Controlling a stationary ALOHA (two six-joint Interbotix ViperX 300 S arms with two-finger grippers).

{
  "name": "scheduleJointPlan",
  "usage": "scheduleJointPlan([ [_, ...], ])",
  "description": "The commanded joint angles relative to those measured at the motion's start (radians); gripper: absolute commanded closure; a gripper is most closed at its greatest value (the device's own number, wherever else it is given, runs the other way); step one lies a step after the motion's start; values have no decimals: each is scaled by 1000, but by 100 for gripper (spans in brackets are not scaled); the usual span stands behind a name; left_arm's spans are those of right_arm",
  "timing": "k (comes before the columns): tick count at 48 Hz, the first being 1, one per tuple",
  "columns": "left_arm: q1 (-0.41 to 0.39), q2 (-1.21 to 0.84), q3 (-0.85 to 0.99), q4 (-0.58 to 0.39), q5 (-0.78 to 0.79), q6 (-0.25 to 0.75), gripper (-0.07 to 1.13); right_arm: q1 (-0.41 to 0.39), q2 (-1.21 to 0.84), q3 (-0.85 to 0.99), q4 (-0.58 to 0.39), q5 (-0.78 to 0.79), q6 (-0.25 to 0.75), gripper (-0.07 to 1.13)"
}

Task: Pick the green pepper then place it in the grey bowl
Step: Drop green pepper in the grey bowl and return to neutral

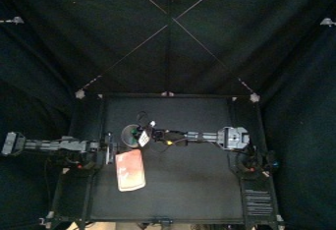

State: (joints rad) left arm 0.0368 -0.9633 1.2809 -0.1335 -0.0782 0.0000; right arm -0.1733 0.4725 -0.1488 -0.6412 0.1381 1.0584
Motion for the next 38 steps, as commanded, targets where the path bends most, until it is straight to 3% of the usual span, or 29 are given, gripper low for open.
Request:
scheduleJointPlan([
  [1,2,3,-12,9,-15,2,100,-3,-23,-31,-66,5,3,33],
  [12,2,2,-2,12,-32,2,100,2,-21,-41,-94,51,3,12],
  [26,2,3,5,11,-32,0,100,9,-80,-28,-121,64,0,12],
  [38,2,2,5,20,-40,2,101,75,-201,124,-213,60,0,12],
])
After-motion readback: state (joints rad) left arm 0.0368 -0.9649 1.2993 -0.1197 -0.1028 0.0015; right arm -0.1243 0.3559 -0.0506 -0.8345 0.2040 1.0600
